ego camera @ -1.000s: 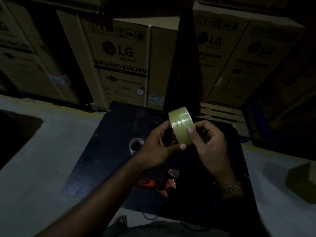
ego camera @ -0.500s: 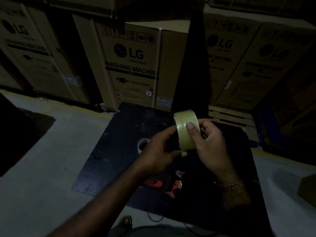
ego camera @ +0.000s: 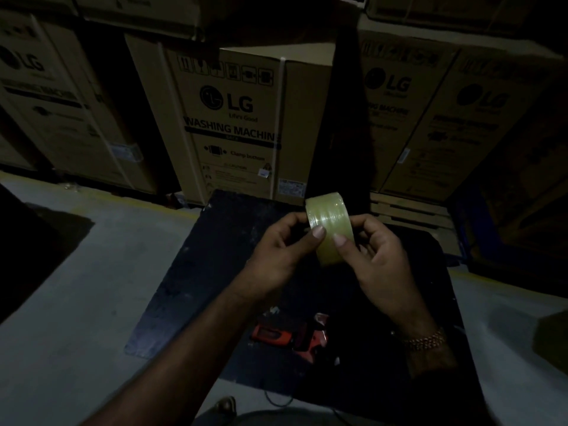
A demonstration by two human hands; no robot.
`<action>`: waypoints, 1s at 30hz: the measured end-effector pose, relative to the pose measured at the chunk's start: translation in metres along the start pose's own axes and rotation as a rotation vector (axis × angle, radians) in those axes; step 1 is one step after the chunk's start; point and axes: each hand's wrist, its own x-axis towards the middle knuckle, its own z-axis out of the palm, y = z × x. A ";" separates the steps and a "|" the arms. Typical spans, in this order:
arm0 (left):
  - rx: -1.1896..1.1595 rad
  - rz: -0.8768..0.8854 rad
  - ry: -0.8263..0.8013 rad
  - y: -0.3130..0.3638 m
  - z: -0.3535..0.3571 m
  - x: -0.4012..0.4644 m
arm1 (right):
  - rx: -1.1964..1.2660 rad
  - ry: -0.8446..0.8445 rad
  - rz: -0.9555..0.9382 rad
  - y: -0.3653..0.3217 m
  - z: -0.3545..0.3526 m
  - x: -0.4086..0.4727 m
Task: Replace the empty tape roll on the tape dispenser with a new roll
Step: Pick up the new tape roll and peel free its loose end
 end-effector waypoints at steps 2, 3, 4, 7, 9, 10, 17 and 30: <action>0.020 0.003 -0.022 0.003 0.000 -0.001 | -0.042 0.056 -0.001 0.001 -0.001 0.001; 0.036 0.004 -0.035 0.003 0.000 -0.001 | -0.076 0.093 -0.009 0.001 0.000 0.001; 0.052 0.006 -0.048 0.003 -0.001 -0.001 | -0.113 0.128 -0.030 0.000 0.001 0.002; 0.083 0.005 -0.057 0.001 -0.003 -0.001 | -0.222 0.165 -0.126 -0.003 0.000 0.004; 0.097 -0.006 -0.063 0.000 -0.005 -0.001 | -0.336 0.169 -0.186 -0.009 -0.002 0.006; 0.103 -0.012 -0.071 -0.001 -0.005 -0.002 | -0.387 0.170 -0.207 -0.012 -0.003 0.008; 0.149 -0.014 -0.142 -0.002 -0.008 -0.004 | -0.512 0.185 -0.235 -0.021 -0.012 0.009; 0.189 -0.013 -0.202 -0.014 0.003 -0.004 | -0.529 0.193 -0.153 -0.012 -0.009 0.004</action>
